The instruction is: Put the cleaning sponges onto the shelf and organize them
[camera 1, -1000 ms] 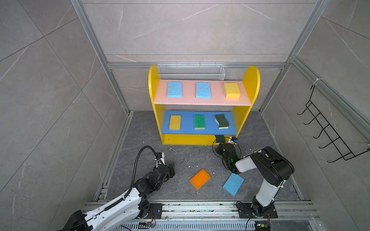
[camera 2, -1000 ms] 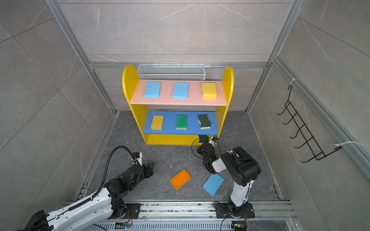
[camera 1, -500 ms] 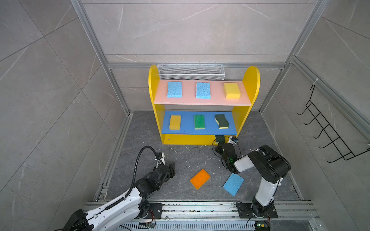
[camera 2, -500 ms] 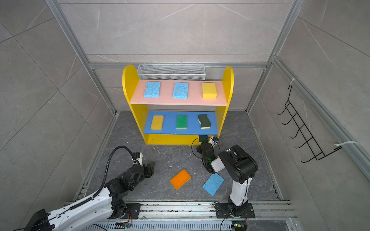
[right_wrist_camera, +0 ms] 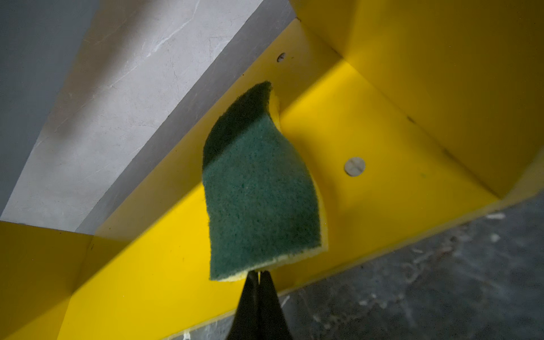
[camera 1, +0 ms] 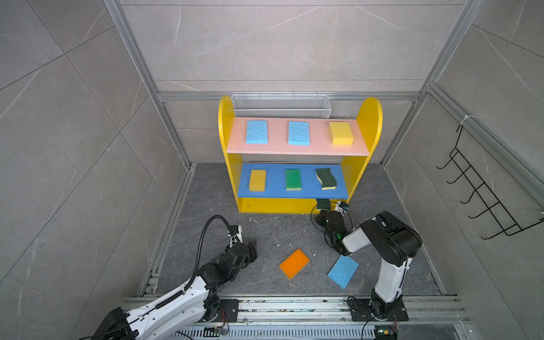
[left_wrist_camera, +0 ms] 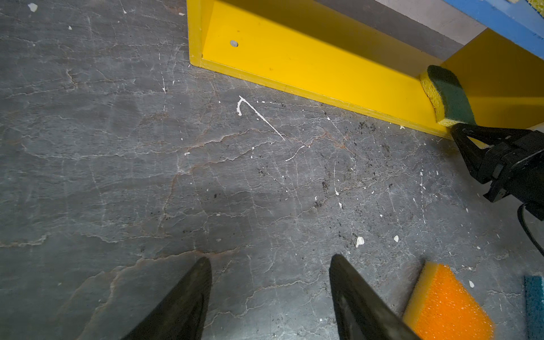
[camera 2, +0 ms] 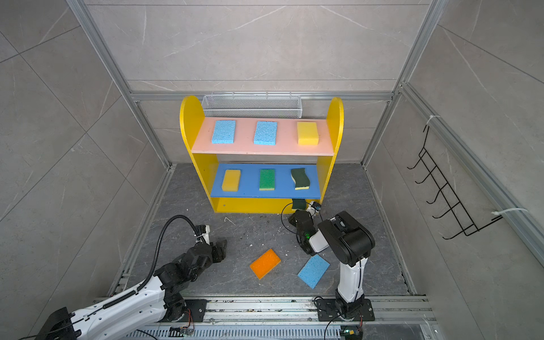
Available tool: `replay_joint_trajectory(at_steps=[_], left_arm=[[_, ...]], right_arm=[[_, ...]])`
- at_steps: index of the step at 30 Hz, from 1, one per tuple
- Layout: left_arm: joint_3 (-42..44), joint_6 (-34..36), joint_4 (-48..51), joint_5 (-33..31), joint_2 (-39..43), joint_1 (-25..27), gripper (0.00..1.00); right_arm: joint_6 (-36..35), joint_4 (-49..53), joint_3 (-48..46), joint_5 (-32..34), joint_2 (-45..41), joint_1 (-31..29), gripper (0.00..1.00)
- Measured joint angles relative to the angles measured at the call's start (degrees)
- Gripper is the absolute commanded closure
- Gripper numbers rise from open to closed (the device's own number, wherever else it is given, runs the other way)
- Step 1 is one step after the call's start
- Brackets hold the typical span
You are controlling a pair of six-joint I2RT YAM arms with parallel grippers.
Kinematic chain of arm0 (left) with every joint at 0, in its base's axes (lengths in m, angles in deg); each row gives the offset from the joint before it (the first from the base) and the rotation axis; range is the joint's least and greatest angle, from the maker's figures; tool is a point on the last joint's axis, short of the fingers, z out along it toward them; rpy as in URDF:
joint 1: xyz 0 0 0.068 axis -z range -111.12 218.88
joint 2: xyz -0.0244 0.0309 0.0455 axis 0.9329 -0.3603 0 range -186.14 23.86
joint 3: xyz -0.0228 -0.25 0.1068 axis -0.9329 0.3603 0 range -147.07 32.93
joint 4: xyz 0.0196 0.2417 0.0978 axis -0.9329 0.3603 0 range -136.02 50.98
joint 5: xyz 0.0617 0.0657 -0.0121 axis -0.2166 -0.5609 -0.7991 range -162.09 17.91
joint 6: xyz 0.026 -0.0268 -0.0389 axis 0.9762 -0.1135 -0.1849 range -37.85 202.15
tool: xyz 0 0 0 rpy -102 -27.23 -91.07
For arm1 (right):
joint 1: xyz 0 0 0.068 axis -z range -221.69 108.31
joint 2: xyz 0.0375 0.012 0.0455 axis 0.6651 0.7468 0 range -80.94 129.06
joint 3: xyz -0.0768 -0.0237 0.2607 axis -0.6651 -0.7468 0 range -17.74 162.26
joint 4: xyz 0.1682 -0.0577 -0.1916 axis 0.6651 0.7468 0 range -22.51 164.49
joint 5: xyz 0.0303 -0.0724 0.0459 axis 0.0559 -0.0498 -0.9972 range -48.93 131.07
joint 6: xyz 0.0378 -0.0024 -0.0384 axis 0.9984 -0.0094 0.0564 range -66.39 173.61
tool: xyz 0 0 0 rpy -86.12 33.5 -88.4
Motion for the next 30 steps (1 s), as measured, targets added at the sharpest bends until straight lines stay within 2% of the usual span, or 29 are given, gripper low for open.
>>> replay_joint_trajectory(at_steps=[30], left_arm=[[0.7,-0.5,0.6,0.0,1.7,0.0,0.34]], right_arm=[[0.4,1.0,0.5,2.7,0.0,-0.5,0.96]])
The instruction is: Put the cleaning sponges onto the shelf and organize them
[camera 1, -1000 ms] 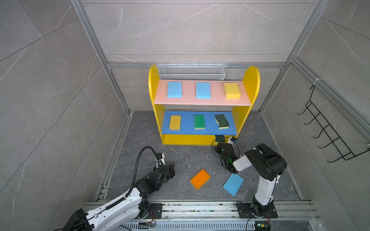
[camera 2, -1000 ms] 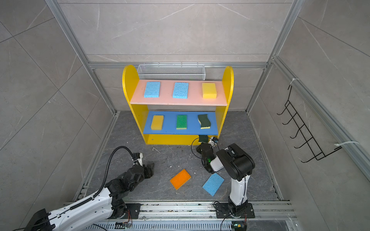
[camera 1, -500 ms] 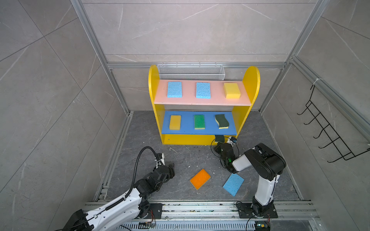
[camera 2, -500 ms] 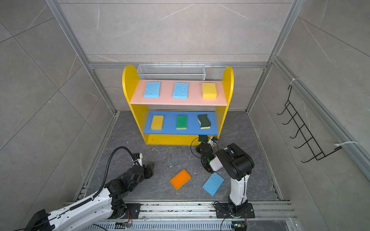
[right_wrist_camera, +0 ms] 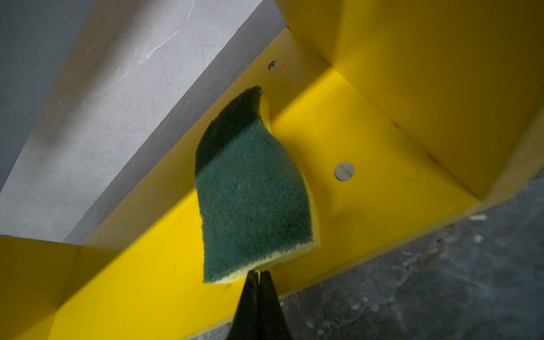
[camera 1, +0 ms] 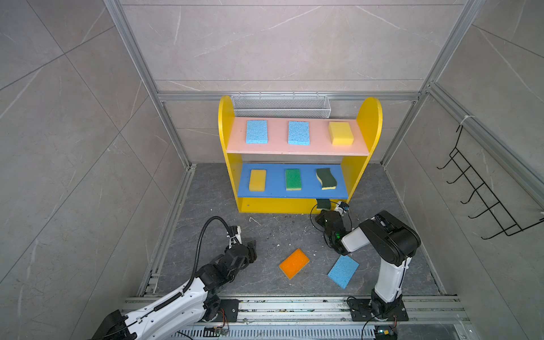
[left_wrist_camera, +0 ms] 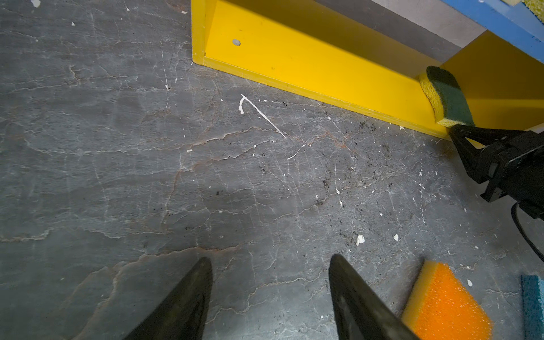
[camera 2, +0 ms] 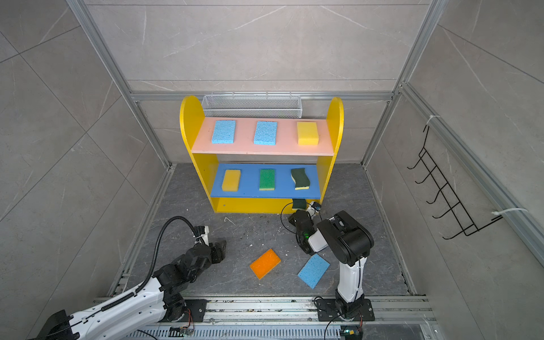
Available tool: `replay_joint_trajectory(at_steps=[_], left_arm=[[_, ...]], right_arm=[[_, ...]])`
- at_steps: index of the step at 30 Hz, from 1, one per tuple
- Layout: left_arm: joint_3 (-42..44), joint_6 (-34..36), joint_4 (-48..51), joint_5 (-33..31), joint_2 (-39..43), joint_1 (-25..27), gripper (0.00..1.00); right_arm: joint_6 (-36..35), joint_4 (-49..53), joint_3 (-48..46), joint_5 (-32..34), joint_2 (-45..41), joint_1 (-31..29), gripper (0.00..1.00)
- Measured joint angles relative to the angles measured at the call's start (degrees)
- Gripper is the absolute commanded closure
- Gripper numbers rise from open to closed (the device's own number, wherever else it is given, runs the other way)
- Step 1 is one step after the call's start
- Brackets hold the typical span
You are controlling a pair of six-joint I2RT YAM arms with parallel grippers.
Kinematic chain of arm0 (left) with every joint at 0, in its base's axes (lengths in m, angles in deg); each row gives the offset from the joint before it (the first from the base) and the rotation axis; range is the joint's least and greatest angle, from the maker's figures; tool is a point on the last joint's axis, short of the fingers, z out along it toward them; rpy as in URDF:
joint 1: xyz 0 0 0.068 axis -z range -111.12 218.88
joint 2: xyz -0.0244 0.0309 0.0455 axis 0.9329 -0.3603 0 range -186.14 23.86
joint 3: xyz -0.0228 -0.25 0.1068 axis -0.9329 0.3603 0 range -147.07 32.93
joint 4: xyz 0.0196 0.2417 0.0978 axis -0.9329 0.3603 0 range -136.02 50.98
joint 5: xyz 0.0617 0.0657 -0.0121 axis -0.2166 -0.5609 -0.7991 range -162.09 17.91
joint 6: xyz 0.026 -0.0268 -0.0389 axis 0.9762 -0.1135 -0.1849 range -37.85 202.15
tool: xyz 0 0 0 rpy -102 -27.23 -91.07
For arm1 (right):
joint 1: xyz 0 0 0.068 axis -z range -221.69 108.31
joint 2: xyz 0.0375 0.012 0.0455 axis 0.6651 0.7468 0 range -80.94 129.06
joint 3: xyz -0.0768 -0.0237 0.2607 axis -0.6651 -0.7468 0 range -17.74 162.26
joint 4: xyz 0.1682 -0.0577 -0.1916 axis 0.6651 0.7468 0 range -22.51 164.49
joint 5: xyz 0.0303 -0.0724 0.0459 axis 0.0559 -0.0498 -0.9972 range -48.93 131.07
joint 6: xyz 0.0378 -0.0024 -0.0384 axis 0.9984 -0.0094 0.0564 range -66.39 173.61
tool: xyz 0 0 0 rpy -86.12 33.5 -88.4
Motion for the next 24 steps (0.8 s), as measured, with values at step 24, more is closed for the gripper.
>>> replay_joint_trajectory(at_steps=[24], left_arm=[[-9.6,0.1,13.9,-1.7,0.7,0.0,0.30]], right_arm=[[-0.7,40.3,-6.2,7.1,-40.2,-6.3,0.85]])
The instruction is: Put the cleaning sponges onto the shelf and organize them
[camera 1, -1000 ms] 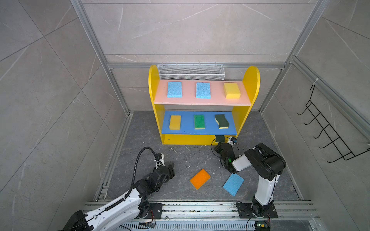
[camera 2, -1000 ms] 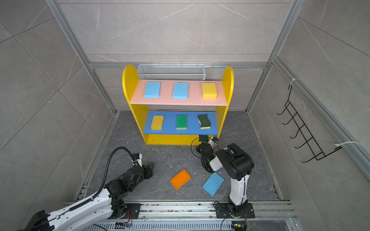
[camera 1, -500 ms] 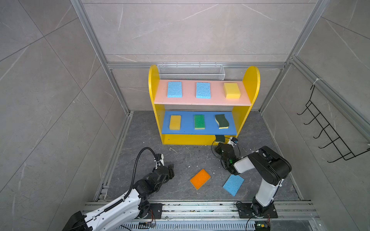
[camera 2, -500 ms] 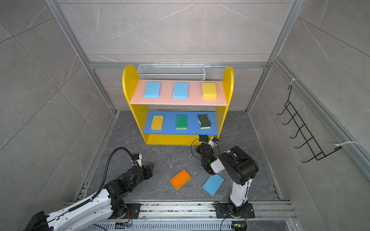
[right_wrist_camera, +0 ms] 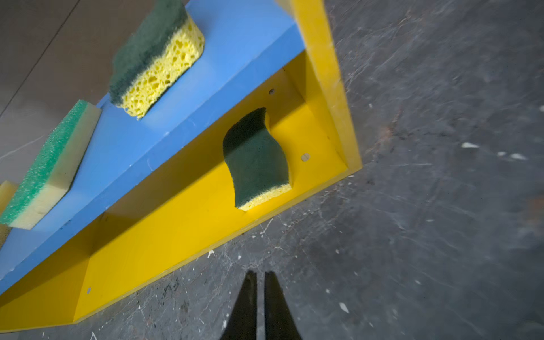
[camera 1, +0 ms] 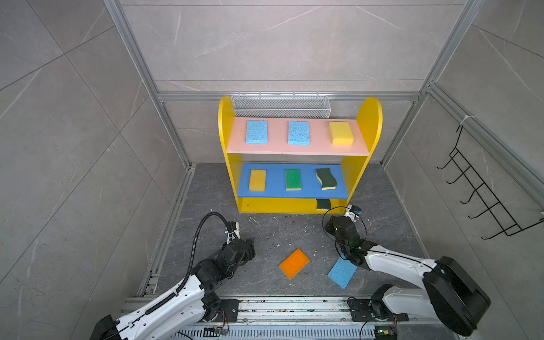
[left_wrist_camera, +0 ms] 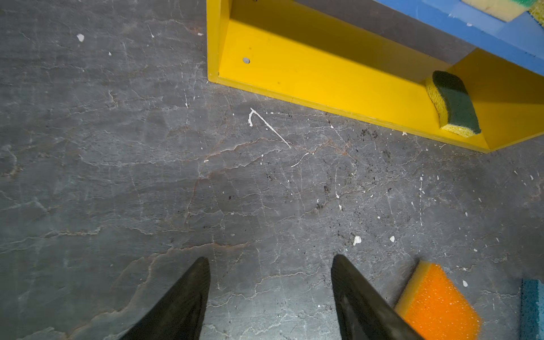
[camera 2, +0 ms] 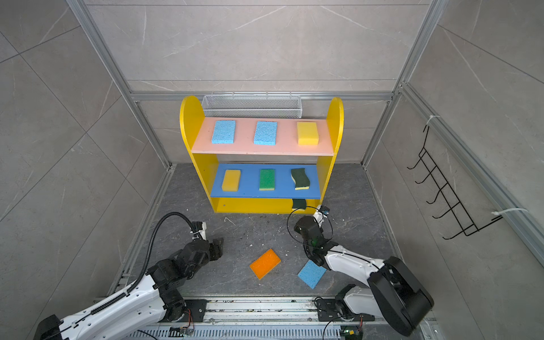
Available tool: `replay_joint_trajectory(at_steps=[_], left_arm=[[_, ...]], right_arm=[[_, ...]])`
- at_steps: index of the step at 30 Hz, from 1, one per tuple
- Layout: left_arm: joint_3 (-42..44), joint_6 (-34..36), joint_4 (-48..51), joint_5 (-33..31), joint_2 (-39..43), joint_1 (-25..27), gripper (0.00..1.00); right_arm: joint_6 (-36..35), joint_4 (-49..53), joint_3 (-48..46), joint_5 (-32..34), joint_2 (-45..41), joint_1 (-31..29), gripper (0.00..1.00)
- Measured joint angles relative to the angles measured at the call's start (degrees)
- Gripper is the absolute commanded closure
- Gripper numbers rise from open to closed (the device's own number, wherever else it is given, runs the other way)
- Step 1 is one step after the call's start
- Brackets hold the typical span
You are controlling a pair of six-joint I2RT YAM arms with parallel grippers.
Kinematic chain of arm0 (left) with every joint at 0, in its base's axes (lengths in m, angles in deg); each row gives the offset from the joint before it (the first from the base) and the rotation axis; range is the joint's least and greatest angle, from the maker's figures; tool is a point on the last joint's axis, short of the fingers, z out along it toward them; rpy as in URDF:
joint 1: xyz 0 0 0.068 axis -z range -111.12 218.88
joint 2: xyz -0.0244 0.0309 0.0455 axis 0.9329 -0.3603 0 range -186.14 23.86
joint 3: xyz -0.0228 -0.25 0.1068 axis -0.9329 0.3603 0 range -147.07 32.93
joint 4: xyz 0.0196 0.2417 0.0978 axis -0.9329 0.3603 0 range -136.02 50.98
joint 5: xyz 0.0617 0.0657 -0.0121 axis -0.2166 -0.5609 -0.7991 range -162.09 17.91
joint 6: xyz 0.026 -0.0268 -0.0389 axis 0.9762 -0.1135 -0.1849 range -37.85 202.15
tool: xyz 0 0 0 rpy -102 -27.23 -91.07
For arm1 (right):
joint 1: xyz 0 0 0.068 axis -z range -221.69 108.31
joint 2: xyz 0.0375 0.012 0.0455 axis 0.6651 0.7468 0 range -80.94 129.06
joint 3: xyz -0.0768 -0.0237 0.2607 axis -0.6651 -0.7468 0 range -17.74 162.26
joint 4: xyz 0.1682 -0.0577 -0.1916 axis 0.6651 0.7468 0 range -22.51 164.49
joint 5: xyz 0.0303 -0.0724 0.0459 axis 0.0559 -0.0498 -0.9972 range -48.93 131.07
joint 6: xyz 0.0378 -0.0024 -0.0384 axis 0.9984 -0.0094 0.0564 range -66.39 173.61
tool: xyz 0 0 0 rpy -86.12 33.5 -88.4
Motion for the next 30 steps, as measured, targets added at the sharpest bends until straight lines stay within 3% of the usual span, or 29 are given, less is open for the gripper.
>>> replay_joint_trajectory(at_steps=[8,19,24,30], left_arm=[[-7.7,0.8,7.6,0.8,-5.0,0.0,0.28],[-10.4,0.8,11.3,3.4,-3.4,0.9,0.30],[-8.3,1.2,2.6,6.8,-6.3,3.3,0.40],[-5.2,1.0,-15.2,10.2,-17.3,7.0,0.62]], right_arm=[[-2.2,25.0,5.2,3.7,-12.4,0.3,0.79],[-7.8,34.2,5.9,-1.4,-23.4,10.3,0.79],[-11.1,34.6,5.9,-8.7,-24.3,17.9,0.81],[-13.4,34.7,5.9,-20.3,-21.3,28.5,0.84]])
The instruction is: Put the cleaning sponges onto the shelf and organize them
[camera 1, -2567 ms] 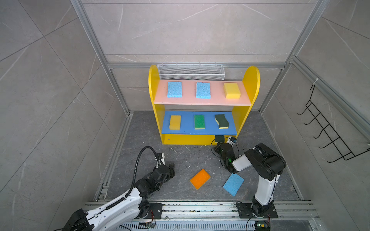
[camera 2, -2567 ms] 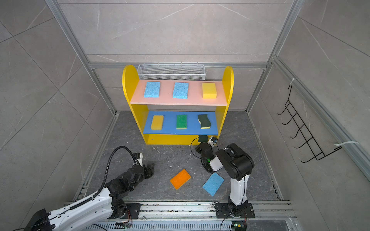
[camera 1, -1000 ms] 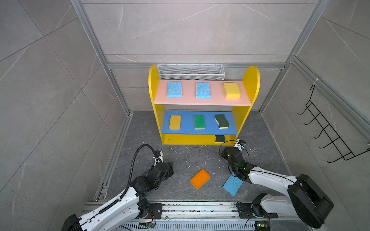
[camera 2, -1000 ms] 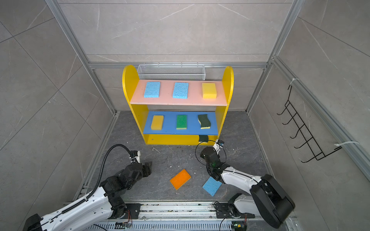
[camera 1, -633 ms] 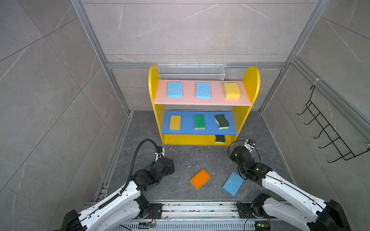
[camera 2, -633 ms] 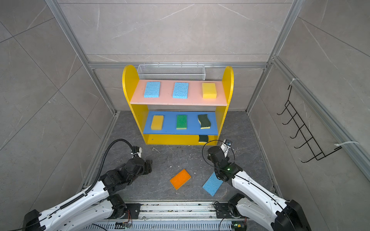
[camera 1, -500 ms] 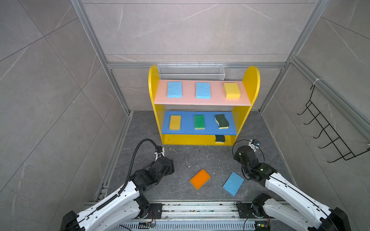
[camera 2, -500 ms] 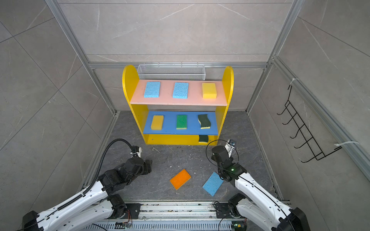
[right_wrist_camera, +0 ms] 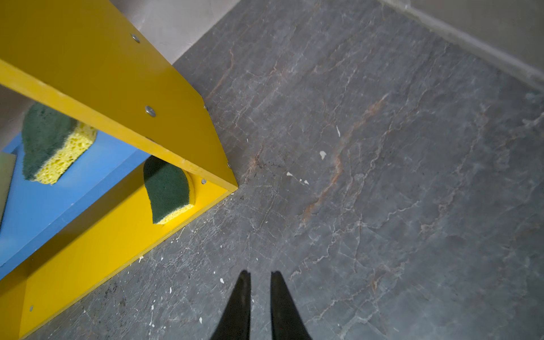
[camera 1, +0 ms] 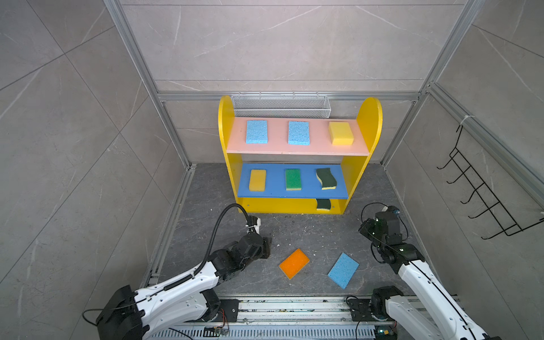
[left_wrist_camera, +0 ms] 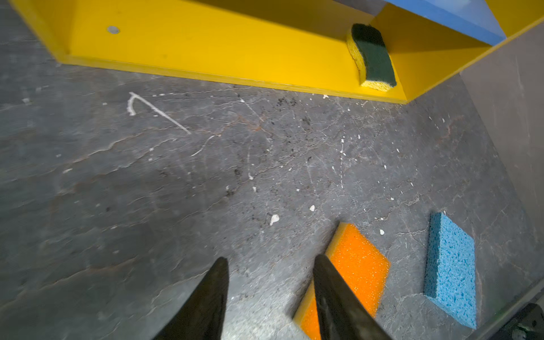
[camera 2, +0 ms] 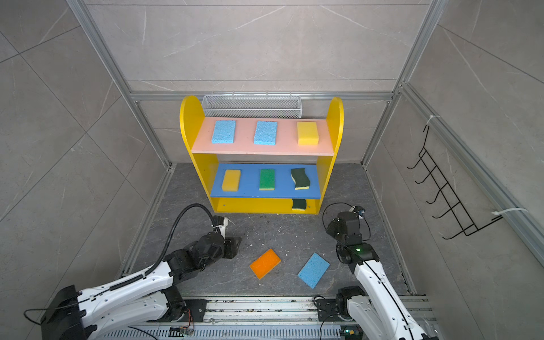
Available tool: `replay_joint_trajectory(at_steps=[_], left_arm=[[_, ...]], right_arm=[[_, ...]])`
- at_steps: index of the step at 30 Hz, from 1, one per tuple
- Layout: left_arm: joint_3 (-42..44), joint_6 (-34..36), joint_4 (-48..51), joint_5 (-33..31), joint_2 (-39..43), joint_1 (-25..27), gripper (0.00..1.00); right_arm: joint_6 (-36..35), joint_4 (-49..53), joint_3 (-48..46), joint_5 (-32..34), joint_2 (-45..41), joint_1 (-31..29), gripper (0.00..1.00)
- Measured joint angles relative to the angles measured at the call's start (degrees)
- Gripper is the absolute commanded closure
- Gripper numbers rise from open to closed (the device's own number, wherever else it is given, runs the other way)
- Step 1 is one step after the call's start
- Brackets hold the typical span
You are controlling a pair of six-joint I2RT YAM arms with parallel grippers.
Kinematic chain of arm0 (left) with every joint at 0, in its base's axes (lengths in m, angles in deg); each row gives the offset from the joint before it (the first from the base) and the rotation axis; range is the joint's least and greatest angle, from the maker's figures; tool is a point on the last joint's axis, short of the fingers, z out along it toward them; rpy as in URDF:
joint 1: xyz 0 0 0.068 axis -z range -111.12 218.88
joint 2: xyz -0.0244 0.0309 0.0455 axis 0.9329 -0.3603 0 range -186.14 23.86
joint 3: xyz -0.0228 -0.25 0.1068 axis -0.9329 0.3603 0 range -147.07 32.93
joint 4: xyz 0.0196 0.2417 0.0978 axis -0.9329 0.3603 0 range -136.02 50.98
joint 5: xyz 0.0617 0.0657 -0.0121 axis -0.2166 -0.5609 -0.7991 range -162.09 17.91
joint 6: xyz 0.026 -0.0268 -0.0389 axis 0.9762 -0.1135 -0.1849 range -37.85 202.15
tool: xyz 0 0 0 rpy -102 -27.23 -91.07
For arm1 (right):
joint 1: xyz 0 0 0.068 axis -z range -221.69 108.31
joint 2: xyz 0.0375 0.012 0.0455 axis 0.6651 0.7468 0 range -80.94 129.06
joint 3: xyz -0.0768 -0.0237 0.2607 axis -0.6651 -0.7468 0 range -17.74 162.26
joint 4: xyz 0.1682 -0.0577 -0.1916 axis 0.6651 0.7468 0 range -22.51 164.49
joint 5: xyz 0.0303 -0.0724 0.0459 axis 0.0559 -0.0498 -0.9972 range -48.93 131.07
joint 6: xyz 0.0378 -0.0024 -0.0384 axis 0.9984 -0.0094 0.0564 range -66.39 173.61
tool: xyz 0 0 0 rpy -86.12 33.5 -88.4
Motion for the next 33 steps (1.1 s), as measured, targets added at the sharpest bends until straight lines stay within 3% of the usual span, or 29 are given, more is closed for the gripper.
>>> replay_joint_trajectory(at_steps=[9,15,23,33], left_arm=[[-0.6,-0.5,-34.0,0.9,-24.7,3.7,1.00],[-6.1,-0.5,-54.8,0.3,-42.4,5.7,1.00],[-17.0,0.5,-72.1,-2.3,-55.8,7.7,1.00],[-23.8,-7.3,-79.0,-4.1,-66.4,6.8,1.00]], right_arm=[[-4.2,2.3,4.8,-10.5,1.3,7.5,0.83],[-5.5,2.3,5.6,-16.0,1.5,9.8,0.83],[-6.6,2.3,6.1,-17.9,1.5,8.9,0.84],[-8.5,2.3,7.7,-16.7,1.6,6.2,0.84]])
